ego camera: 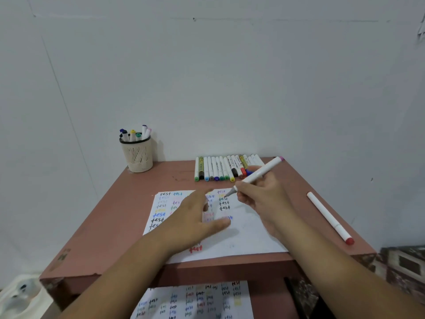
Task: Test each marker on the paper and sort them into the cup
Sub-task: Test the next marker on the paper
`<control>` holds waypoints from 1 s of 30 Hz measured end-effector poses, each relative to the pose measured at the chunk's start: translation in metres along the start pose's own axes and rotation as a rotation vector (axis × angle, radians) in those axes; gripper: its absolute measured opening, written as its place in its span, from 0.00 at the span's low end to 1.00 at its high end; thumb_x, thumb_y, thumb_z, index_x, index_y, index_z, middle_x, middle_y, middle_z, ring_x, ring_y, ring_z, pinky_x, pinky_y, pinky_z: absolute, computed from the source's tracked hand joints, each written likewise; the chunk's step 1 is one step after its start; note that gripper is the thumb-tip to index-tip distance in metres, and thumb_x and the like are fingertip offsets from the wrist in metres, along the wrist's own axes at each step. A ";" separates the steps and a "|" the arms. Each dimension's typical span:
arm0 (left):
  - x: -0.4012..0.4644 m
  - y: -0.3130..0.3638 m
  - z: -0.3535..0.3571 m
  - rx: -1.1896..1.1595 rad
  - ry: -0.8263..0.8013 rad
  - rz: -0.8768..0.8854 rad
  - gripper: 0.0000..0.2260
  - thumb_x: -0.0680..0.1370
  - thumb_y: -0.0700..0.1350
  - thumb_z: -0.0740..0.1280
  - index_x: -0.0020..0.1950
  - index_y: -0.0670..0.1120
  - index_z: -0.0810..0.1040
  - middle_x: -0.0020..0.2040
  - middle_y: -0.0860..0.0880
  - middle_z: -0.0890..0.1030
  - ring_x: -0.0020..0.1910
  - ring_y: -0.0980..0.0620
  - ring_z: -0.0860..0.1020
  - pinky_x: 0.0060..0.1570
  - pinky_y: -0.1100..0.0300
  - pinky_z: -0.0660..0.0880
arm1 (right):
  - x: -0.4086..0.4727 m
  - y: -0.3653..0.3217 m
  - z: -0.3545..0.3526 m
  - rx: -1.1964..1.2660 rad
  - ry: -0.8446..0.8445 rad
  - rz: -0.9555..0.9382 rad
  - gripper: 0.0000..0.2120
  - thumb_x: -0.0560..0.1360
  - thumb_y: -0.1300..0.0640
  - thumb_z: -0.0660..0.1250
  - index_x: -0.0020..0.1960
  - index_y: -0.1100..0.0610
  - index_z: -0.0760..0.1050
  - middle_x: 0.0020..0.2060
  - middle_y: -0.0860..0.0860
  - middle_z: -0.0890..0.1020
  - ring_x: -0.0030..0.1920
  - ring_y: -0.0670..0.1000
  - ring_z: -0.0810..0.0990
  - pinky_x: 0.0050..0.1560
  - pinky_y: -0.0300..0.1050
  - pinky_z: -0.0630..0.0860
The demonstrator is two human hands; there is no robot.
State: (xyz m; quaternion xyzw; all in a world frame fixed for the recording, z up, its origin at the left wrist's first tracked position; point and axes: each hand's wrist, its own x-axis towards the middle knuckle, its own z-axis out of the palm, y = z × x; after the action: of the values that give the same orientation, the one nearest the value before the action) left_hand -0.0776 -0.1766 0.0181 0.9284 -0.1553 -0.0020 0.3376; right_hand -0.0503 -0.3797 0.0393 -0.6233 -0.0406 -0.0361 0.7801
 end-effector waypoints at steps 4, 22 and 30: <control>0.004 -0.005 0.012 0.162 -0.053 -0.016 0.46 0.69 0.72 0.69 0.79 0.61 0.49 0.75 0.56 0.60 0.74 0.55 0.60 0.73 0.52 0.61 | 0.002 0.022 -0.006 -0.223 -0.004 -0.003 0.09 0.76 0.63 0.76 0.54 0.62 0.79 0.43 0.57 0.85 0.41 0.51 0.87 0.49 0.48 0.85; 0.011 -0.015 0.018 0.124 0.246 0.031 0.17 0.85 0.45 0.56 0.74 0.54 0.68 0.70 0.52 0.74 0.66 0.54 0.72 0.63 0.61 0.66 | 0.000 0.038 -0.009 -0.523 -0.091 -0.066 0.08 0.76 0.53 0.77 0.48 0.56 0.80 0.39 0.54 0.85 0.42 0.58 0.85 0.51 0.64 0.84; 0.011 -0.012 0.019 0.053 0.280 -0.034 0.17 0.84 0.45 0.60 0.73 0.56 0.67 0.66 0.53 0.76 0.64 0.54 0.73 0.54 0.62 0.65 | -0.003 0.034 -0.009 -0.506 -0.078 -0.050 0.08 0.76 0.56 0.77 0.48 0.58 0.80 0.39 0.56 0.86 0.37 0.52 0.85 0.49 0.64 0.85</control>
State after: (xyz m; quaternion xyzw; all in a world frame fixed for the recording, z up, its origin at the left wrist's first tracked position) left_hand -0.0655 -0.1829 -0.0034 0.9307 -0.0908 0.1260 0.3312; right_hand -0.0492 -0.3806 0.0037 -0.7985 -0.0756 -0.0402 0.5959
